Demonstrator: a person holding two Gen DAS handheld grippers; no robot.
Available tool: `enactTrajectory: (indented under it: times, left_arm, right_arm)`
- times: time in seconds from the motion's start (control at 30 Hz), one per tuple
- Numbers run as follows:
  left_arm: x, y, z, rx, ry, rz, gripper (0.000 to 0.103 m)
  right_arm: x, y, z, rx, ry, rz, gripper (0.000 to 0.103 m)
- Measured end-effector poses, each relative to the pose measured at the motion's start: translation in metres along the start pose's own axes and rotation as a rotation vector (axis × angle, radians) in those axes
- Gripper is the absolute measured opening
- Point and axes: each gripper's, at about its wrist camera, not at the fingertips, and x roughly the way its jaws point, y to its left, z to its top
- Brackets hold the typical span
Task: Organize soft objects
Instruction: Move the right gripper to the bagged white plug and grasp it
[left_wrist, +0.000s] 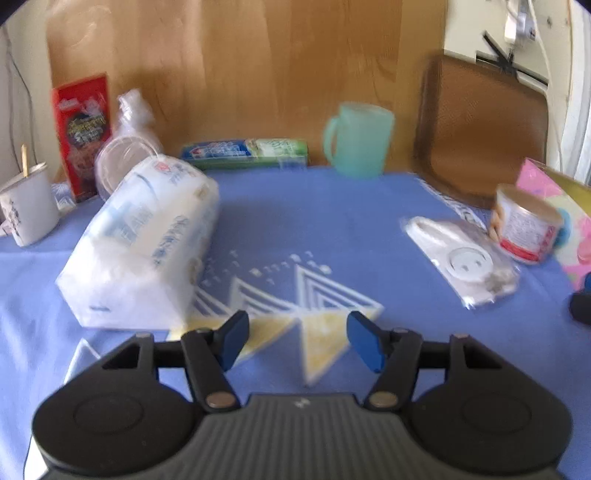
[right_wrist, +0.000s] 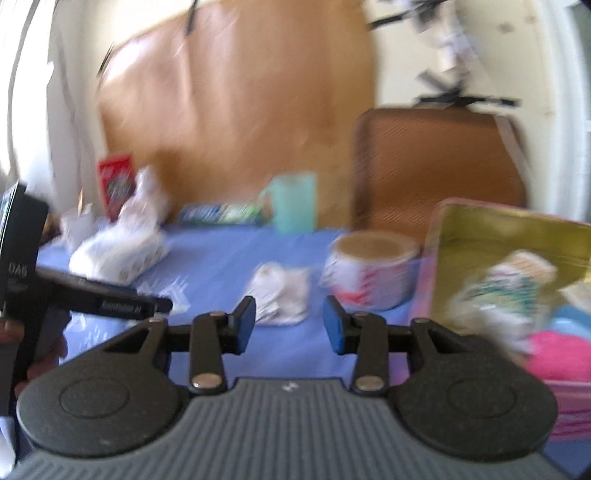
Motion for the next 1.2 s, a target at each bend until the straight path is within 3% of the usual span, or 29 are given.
enactTrajectory:
  times: [0.13,0.37,0.53,0.73,1.0,1.2]
  left_arm:
    - [-0.003,-0.001,-0.001,0.003,-0.007,-0.011,0.065]
    - [0.000,-0.003,-0.001,-0.001,-0.008,-0.023,0.066]
    - [0.001,-0.003,-0.001,-0.001,-0.007,-0.027,0.068]
    - [0.000,-0.003,-0.002,-0.001,-0.007,-0.027,0.069]
    - [0.001,-0.005,-0.002,0.006,-0.004,-0.024,0.072]
    - [0.002,-0.007,-0.002,0.013,0.004,-0.002,0.079]
  right_arm:
    - [0.050,0.016,0.006,-0.052,0.102,0.008,0.078]
    - [0.118,0.012,0.012,-0.044,0.218,-0.061,0.092]
    - [0.109,0.015,0.009,-0.077,0.194,-0.037,0.071]
    - [0.076,0.025,-0.005,-0.106,0.189,0.040,0.071]
    - [-0.001,0.043,-0.041,-0.175,0.187,0.176,0.071]
    - [-0.008,0.043,-0.049,-0.142,0.160,0.172,0.076]
